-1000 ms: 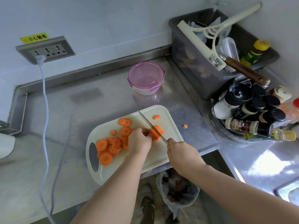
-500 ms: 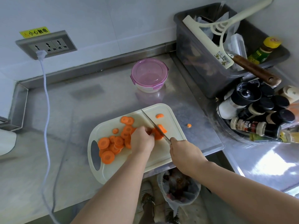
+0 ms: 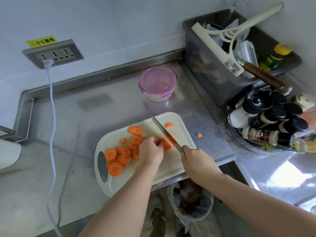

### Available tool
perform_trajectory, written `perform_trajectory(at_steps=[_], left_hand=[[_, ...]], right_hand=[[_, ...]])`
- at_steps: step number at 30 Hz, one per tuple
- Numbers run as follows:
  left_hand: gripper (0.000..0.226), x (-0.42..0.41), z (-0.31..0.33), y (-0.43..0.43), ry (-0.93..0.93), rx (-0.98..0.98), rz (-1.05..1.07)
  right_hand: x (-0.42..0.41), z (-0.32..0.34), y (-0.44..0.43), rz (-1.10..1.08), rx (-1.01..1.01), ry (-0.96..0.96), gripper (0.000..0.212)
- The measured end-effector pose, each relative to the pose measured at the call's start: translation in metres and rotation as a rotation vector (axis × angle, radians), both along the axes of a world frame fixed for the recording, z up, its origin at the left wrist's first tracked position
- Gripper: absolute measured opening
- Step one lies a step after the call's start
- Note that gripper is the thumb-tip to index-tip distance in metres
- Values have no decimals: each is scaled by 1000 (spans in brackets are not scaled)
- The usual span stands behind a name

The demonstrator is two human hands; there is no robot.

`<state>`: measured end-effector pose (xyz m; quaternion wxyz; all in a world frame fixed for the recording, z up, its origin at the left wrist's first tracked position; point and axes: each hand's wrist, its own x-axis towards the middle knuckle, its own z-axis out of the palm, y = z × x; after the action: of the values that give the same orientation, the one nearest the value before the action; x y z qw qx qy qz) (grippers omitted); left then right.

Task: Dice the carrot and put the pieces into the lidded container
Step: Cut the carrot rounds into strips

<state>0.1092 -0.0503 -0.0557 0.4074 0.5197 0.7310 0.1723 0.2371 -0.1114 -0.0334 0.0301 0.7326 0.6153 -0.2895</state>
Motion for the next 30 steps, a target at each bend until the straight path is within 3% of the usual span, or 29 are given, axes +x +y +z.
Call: perform_trajectory(at_steps=[6, 14, 26, 30], left_hand=[[23, 1, 3, -4, 11, 13, 12], [18, 1, 5, -7, -6, 33, 32], [20, 1, 6, -5, -33, 4, 34], [20, 0, 1, -4, 1, 0, 27]], right_hand=[[-7, 2, -5, 89, -19, -81, 21], [-9, -1, -6, 213, -32, -205, 38], [-12, 4, -1, 233, -113, -245, 48], [-13, -1, 3, 163, -134, -189, 42]])
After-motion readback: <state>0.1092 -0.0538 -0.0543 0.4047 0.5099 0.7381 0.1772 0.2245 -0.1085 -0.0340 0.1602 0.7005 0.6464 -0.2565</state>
